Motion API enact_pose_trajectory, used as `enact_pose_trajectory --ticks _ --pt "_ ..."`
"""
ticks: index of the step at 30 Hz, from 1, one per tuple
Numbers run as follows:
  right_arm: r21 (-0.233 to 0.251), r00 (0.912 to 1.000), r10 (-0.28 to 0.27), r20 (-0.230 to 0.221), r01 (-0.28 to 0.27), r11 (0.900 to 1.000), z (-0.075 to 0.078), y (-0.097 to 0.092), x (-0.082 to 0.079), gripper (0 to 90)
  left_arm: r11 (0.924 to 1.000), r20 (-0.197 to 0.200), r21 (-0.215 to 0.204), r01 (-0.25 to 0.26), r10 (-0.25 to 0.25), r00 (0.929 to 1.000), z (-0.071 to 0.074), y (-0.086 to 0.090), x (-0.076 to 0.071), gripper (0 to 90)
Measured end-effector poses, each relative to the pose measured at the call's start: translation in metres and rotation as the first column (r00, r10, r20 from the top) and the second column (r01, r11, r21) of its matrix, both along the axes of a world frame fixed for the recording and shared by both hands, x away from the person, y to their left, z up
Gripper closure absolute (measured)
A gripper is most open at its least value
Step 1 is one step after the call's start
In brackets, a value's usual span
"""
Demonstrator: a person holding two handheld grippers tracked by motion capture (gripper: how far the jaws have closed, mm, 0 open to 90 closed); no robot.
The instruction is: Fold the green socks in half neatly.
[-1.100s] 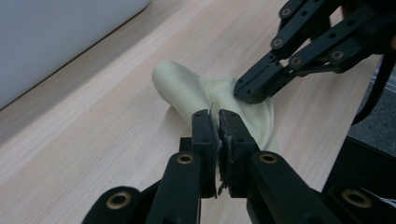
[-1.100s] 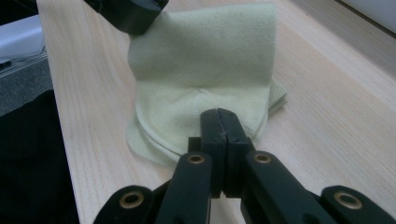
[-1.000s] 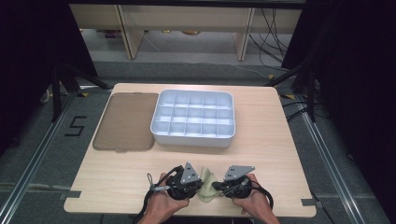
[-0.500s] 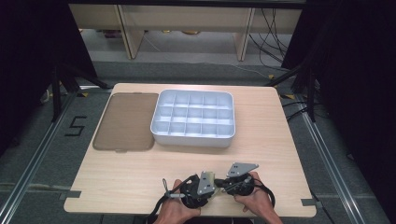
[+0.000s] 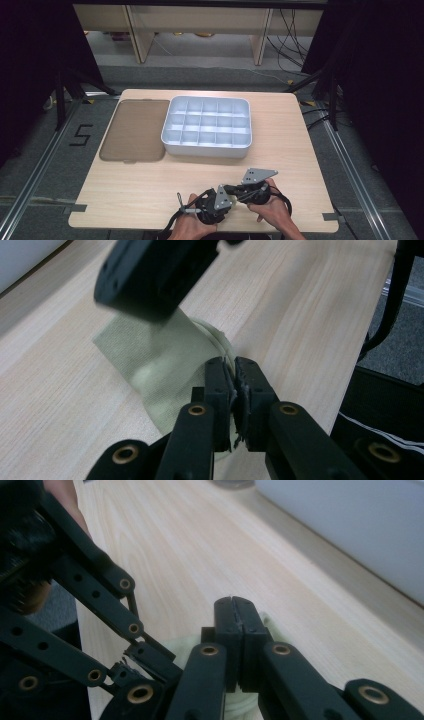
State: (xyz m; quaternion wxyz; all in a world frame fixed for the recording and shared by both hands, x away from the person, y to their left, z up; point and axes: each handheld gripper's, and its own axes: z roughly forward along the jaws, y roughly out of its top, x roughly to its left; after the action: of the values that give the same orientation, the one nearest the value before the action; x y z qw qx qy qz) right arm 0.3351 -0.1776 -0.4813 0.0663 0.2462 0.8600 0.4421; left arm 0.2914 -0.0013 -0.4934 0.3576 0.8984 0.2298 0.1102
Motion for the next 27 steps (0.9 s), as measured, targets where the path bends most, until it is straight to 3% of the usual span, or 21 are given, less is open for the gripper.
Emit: enact_pose_trajectory --ticks 2,4,5,9,13,14,15,17,20,21,23,24,26,27 --pt "-0.029 1.0000 -0.005 -0.003 0.005 0.9996 -0.007 0.002 0.003 90.0 1.0000 0.001 -0.003 -0.004 0.004 1.0000 0.000 0.000 0.000 84.0" --pt "-0.097 0.9998 -0.020 0.001 0.020 0.9951 -0.012 0.000 0.006 90.0 1.0000 0.013 0.007 0.002 -0.002 0.9999 -0.001 0.000 0.001 83.8" --pt "-0.101 0.9997 -0.023 -0.004 0.023 0.9946 -0.015 0.000 0.008 90.0 0.9998 -0.008 -0.005 -0.019 0.019 0.9998 -0.002 -0.001 0.000 83.7" --pt "-0.122 0.9996 -0.023 0.015 0.024 0.9922 -0.017 0.002 0.009 90.0 1.0000 0.002 -0.002 -0.008 0.008 1.0000 -0.001 0.000 0.000 83.4" --pt "-0.117 0.9998 -0.019 0.000 0.019 0.9930 -0.016 0.001 0.009 90.0 0.9999 -0.005 -0.017 0.000 0.000 1.0000 0.000 0.001 0.002 82.5" --pt "-0.116 0.9998 -0.022 -0.002 0.022 0.9930 -0.016 0.001 0.009 90.0 0.9988 -0.026 -0.046 -0.018 0.016 0.9995 0.000 0.001 0.000 81.9" --pt "-0.114 0.9997 -0.023 0.008 0.024 0.9932 -0.017 0.001 0.010 90.0 0.9988 -0.031 -0.050 0.000 -0.002 0.9995 0.002 0.002 0.001 81.0" --pt "-0.112 0.9993 -0.037 -0.005 0.036 0.9931 -0.016 0.001 0.009 90.0 0.9954 -0.073 -0.096 -0.006 -0.001 0.9974 0.005 0.006 0.003 78.7" --pt "-0.103 0.9986 -0.048 -0.023 0.045 0.9937 -0.016 0.001 0.008 90.0 0.9868 -0.100 -0.162 0.002 -0.018 0.9949 0.016 0.016 0.007 76.4" --pt "-0.099 0.9986 -0.047 -0.026 0.044 0.9941 -0.016 0.000 0.008 90.0 0.9804 -0.125 -0.195 -0.028 0.003 0.9921 0.018 0.019 0.007 76.3" --pt "-0.099 0.9986 -0.044 -0.028 0.041 0.9942 -0.016 0.000 0.008 90.0 0.9824 -0.102 -0.185 -0.027 0.008 0.9948 0.022 0.025 0.011 77.0" --pt "-0.099 0.9985 -0.045 -0.030 0.042 0.9942 -0.016 0.000 0.008 90.0 0.9816 -0.112 -0.182 -0.056 0.036 0.9931 0.022 0.026 0.010 78.3" --pt "-0.098 0.9985 -0.046 -0.029 0.043 0.9943 -0.016 0.000 0.008 90.0 0.9900 -0.100 -0.140 -0.019 0.005 0.9949 0.020 0.027 0.014 81.5" --pt "-0.099 0.9986 -0.045 -0.030 0.042 0.9942 -0.016 0.000 0.008 90.0 0.9899 -0.118 -0.138 -0.033 0.017 0.9928 0.016 0.024 0.014 82.7"
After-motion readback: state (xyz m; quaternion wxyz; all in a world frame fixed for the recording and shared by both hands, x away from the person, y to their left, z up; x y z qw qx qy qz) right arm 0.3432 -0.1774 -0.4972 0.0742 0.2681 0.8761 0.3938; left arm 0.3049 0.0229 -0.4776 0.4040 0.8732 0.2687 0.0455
